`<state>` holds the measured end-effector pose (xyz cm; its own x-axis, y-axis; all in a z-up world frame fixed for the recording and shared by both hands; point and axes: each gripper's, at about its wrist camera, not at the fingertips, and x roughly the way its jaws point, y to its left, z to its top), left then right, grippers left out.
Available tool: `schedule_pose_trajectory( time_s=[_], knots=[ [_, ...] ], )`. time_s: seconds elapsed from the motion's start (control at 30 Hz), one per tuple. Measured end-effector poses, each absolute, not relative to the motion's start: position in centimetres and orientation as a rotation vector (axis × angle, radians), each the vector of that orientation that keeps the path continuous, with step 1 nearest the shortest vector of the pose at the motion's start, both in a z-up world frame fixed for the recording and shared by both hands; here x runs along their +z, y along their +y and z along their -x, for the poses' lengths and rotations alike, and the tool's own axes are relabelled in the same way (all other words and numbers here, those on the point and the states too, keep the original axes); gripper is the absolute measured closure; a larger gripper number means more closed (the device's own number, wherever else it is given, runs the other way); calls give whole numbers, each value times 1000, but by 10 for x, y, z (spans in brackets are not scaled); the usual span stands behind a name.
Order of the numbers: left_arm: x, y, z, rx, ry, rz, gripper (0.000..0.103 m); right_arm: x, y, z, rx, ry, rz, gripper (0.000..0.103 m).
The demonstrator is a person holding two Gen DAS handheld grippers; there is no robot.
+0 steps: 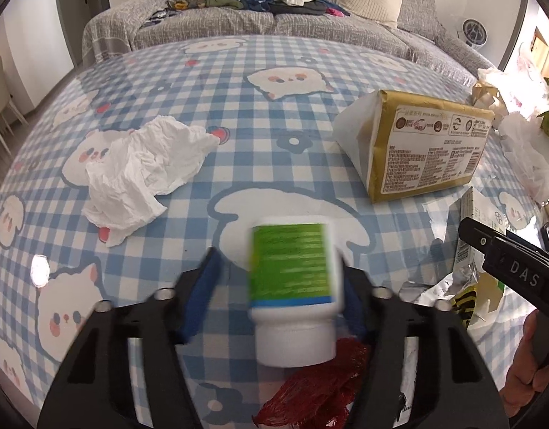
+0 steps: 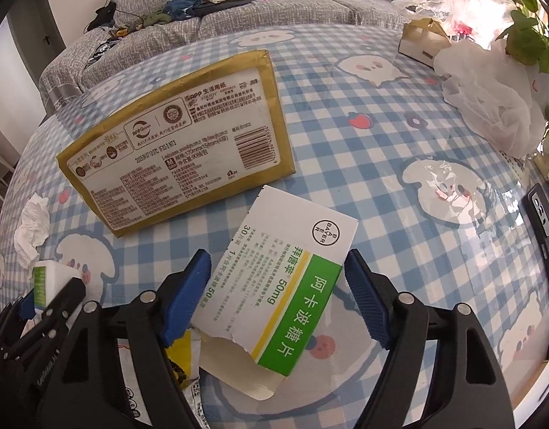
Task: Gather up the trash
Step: 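Grasp the white pill bottle with the left gripper while the right grasps the white-green medicine box, then lift the pill bottle and medicine box and carry both over the black bin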
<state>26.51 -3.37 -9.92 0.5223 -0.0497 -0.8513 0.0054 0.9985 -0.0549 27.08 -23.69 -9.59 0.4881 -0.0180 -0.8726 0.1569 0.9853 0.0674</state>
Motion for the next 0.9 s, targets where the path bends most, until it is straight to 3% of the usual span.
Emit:
schedule_pose_trajectory(
  time_s=[0.03, 0.2, 0.9],
  knots=[
    [-98, -34, -265, -31, 1019, 44, 63, -96, -238, -271, -108, 1054, -145, 31],
    [-98, -33, -264, -26, 1017, 41, 63, -92, -243, -270, -111, 1041, -147, 36],
    [-75, -24, -240, 8, 1011, 51, 63, -68, -267, -253, -139, 996, -137, 36]
  ],
)
